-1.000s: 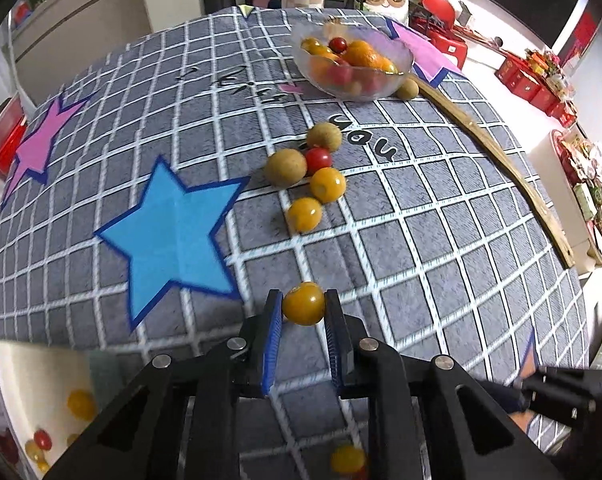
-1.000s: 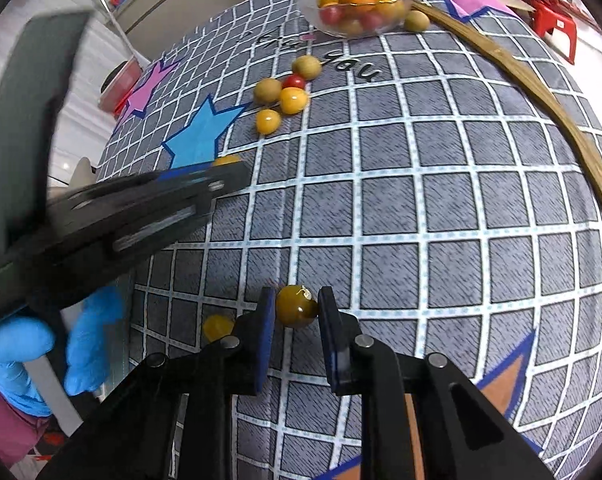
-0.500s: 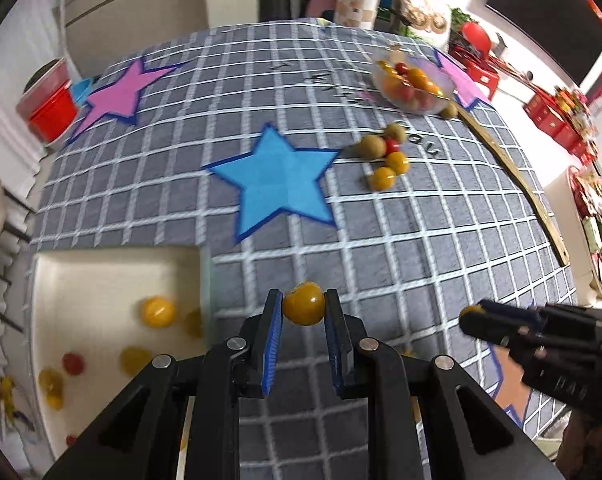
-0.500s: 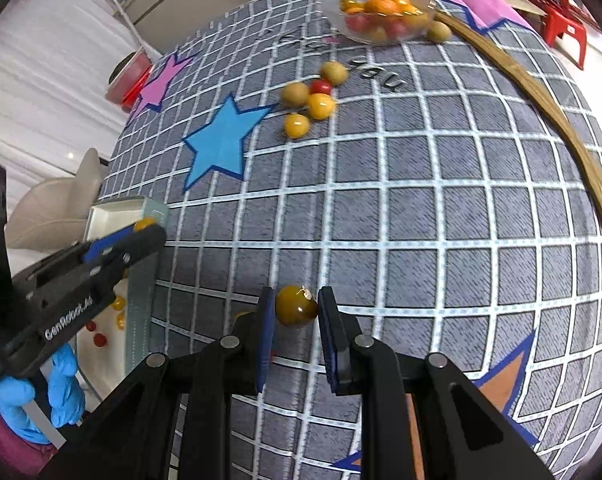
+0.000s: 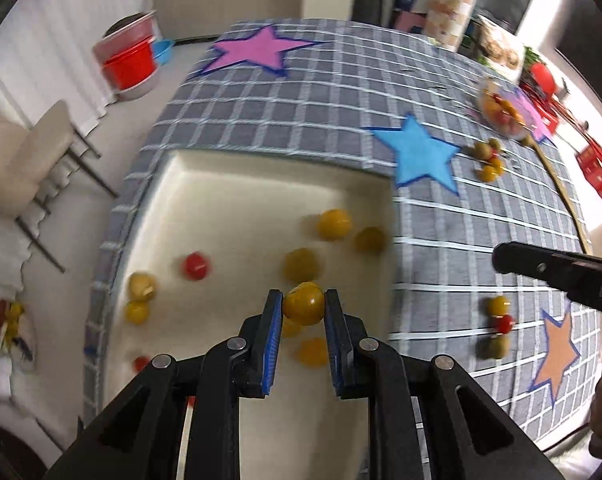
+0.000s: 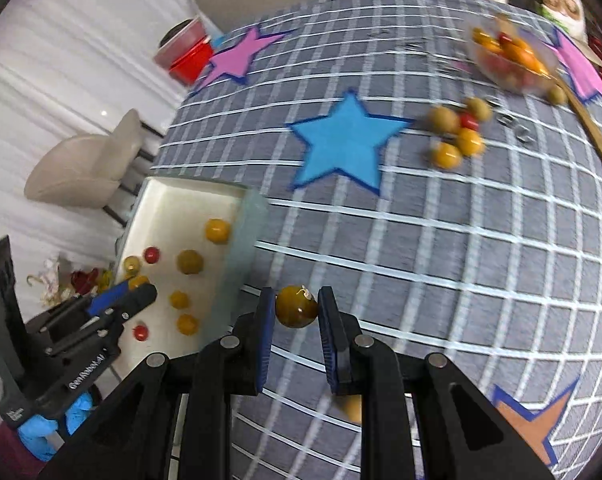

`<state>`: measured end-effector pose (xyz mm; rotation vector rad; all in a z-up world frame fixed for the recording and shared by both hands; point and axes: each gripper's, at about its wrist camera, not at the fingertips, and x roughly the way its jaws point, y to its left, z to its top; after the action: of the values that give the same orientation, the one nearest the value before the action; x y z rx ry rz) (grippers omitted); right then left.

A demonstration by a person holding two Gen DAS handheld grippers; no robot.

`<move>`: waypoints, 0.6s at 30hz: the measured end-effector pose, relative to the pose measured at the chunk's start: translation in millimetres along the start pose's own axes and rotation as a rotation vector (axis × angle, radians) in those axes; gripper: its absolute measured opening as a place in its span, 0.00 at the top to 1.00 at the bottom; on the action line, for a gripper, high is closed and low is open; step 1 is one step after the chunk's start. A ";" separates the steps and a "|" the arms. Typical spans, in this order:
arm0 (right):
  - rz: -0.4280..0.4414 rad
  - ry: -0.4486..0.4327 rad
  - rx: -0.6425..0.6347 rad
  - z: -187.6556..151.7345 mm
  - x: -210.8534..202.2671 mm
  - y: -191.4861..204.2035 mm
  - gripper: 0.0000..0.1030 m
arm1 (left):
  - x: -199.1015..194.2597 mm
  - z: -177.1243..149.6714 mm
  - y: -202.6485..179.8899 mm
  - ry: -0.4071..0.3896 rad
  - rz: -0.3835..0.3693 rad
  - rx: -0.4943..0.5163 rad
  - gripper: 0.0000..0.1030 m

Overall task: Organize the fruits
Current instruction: 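Carry both yellow tomatoes into the white tray and open both tools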

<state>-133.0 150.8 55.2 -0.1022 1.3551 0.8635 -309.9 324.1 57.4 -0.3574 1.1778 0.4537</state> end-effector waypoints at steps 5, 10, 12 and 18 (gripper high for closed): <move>0.031 0.025 -0.061 11.9 19.7 37.8 0.77 | 8.8 -6.5 33.4 0.013 0.055 -0.057 0.79; 0.052 0.058 -0.112 16.9 41.6 68.6 0.77 | 24.1 -12.0 51.3 0.038 0.089 -0.073 0.79; 0.050 0.074 -0.128 18.4 51.8 77.2 0.77 | 31.0 -14.6 56.4 0.049 0.098 -0.077 0.79; 0.016 0.139 -0.185 14.6 82.9 95.7 0.77 | 43.1 -18.2 60.3 0.066 0.107 -0.075 0.79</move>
<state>-180.7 265.1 25.2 -0.2998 1.4047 1.0093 -342.1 373.3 8.7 -0.3774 1.2505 0.5841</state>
